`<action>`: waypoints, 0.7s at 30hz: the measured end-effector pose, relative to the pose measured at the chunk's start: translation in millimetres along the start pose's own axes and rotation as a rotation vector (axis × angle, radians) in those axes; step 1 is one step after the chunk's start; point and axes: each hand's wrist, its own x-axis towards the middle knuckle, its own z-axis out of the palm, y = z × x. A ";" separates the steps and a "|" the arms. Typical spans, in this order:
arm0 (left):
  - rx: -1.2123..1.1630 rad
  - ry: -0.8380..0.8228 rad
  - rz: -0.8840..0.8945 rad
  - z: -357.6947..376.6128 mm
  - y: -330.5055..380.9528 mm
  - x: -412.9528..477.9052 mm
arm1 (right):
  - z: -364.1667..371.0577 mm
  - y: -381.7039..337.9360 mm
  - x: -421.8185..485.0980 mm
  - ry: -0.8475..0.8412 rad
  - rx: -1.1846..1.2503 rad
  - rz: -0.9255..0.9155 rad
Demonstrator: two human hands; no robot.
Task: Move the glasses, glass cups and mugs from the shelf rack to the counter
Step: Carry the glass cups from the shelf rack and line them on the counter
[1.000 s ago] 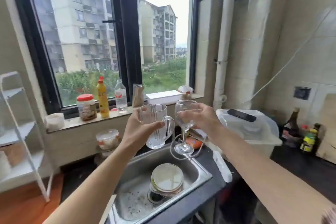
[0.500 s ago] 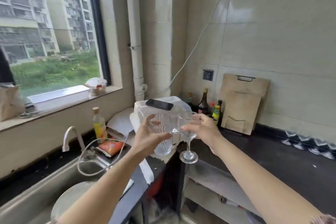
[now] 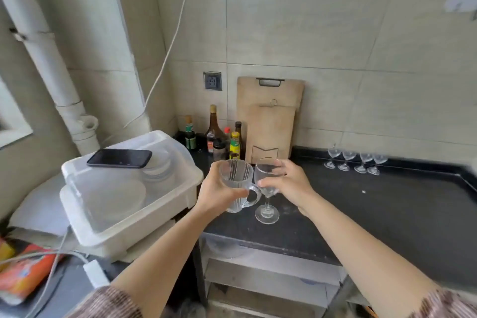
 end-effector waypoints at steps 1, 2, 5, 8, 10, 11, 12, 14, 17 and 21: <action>-0.001 -0.018 -0.005 14.3 -0.3 10.4 | -11.6 7.9 7.4 0.020 -0.014 0.015; -0.005 -0.038 -0.009 29.5 -0.3 20.6 | -24.1 15.9 14.6 0.040 -0.025 0.033; -0.007 -0.108 -0.018 78.2 -0.5 49.4 | -63.3 40.2 38.1 0.094 -0.035 0.081; -0.008 -0.151 -0.028 132.4 -2.9 76.4 | -104.9 65.5 65.7 0.148 -0.047 0.117; -0.014 -0.181 -0.049 170.3 -5.5 94.4 | -134.3 83.2 86.5 0.169 -0.056 0.142; -0.016 -0.197 -0.062 189.1 -6.7 104.0 | -149.4 92.0 97.2 0.174 -0.060 0.155; -0.018 -0.211 -0.074 208.2 -7.6 113.8 | -165.1 100.8 108.0 0.178 -0.064 0.168; -0.019 -0.239 -0.095 246.3 -8.7 134.7 | -197.8 117.9 130.2 0.190 -0.066 0.189; -0.008 -0.268 -0.136 303.1 -10.0 164.2 | -245.7 146.6 162.0 0.198 -0.070 0.237; 0.026 -0.300 -0.197 373.9 -13.1 201.4 | -300.8 184.4 201.7 0.210 -0.065 0.293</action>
